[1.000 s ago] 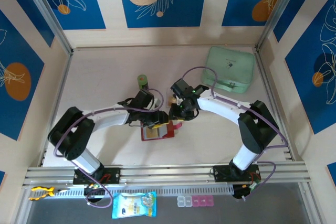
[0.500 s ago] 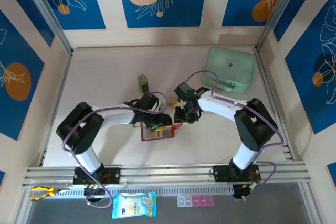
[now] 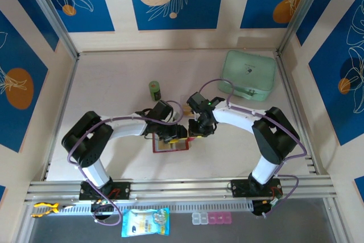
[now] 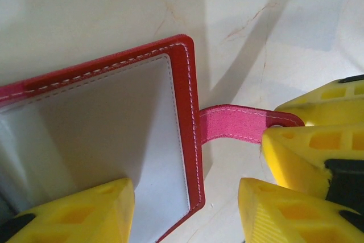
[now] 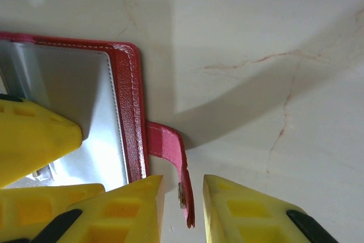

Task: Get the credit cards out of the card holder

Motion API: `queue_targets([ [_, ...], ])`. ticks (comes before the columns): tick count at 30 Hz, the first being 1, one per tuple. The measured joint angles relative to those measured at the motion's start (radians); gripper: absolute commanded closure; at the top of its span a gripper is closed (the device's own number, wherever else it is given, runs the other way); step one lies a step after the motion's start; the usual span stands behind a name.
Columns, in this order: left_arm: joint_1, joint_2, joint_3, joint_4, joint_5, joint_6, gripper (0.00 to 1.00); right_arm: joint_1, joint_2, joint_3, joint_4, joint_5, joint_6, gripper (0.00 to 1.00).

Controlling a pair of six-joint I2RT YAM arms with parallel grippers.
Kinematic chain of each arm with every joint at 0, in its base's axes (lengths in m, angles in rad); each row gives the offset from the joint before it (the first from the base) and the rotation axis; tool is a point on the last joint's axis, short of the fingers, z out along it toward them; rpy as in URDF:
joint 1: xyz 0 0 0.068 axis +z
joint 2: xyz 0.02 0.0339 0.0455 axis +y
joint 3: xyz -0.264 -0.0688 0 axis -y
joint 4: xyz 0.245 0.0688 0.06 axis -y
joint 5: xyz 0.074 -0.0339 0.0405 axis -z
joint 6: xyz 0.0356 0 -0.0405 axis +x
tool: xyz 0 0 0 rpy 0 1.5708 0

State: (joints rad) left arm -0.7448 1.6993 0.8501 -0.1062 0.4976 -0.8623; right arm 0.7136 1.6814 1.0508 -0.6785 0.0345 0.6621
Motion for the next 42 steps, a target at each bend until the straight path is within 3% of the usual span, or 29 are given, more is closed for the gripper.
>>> queue_targets([
  [15, 0.051, -0.187, -0.042, -0.057, -0.06, 0.061, 0.52, 0.069, -0.034, 0.088, -0.031, 0.043, 0.039, 0.71],
  [25, 0.165, -0.331, -0.182, -0.058, -0.065, 0.078, 0.56, 0.111, 0.004, 0.129, 0.069, -0.081, 0.091, 0.72],
  [36, 0.241, -0.332, -0.246, -0.067, -0.053, 0.108, 0.8, 0.119, 0.097, 0.124, 0.216, -0.215, 0.159, 0.73],
  [42, 0.245, -0.315, -0.257, -0.068, -0.053, 0.113, 0.87, 0.119, 0.125, 0.119, 0.259, -0.249, 0.177, 0.73],
])
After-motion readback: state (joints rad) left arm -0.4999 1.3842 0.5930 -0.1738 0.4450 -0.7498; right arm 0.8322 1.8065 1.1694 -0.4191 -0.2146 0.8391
